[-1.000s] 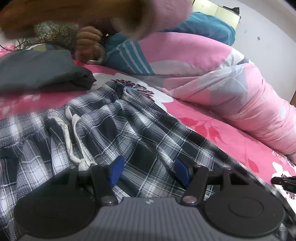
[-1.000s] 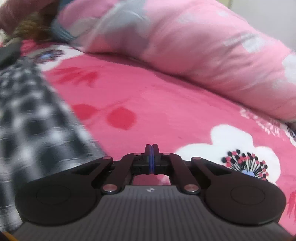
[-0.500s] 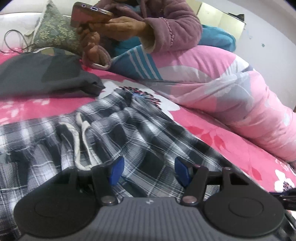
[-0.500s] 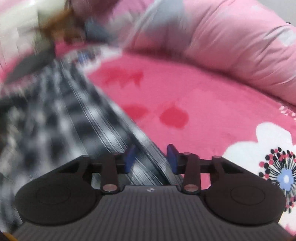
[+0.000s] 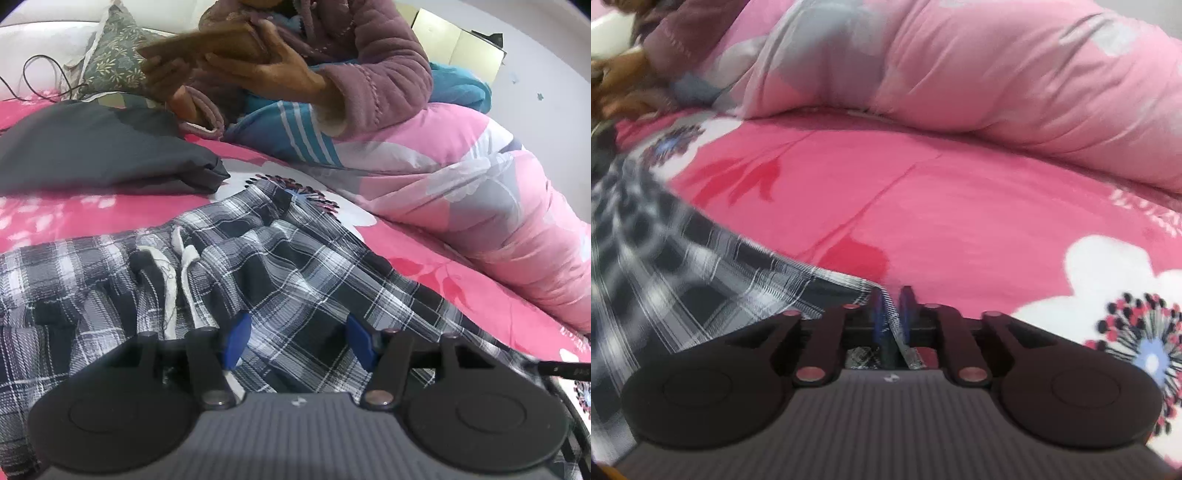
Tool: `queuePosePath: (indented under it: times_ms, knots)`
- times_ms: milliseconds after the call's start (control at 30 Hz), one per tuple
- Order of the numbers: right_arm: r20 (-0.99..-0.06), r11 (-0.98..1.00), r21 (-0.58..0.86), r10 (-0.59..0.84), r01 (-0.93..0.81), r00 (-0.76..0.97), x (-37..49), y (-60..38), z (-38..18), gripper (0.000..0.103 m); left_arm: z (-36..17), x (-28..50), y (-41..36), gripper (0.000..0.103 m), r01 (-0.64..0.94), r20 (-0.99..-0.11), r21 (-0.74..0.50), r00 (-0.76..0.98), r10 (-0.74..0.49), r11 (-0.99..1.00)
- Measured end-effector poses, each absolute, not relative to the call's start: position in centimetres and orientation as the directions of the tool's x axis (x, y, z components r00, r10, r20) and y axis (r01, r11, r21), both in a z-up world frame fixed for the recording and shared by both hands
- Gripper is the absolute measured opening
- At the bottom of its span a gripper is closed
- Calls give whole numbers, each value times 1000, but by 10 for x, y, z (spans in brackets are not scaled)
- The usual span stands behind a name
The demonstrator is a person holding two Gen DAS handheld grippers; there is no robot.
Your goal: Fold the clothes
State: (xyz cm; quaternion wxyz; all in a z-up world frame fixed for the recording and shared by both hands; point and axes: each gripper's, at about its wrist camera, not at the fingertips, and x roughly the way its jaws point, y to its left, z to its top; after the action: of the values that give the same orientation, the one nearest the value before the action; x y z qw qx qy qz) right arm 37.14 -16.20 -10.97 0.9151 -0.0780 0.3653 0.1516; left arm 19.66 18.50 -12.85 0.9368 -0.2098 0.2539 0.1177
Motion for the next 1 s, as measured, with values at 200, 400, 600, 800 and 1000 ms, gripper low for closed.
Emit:
queuePosePath:
  times_ms: [200, 400, 600, 800, 1000]
  knots:
    - [-646, 904, -69, 282, -423, 709, 359, -151, -61, 47, -127, 193, 193, 59, -350, -528, -350, 840, 126, 869]
    - [-649, 793, -74, 421, -604, 633, 379, -72, -53, 61, -125, 191, 193, 59, -375, -525, -329, 836, 163, 867]
    - [-748, 658, -83, 455, -749, 483, 404, 15, -105, 58, -124, 194, 192, 59, -386, -524, -310, 832, 183, 869]
    - [-711, 687, -177, 406, -704, 575, 408, 39, -107, 3, -120, 193, 194, 60, -440, -510, -275, 820, 258, 855]
    - [-697, 731, -235, 332, -641, 635, 436, 49, -128, 5, -122, 194, 203, 60, -464, -532, -293, 806, 261, 836]
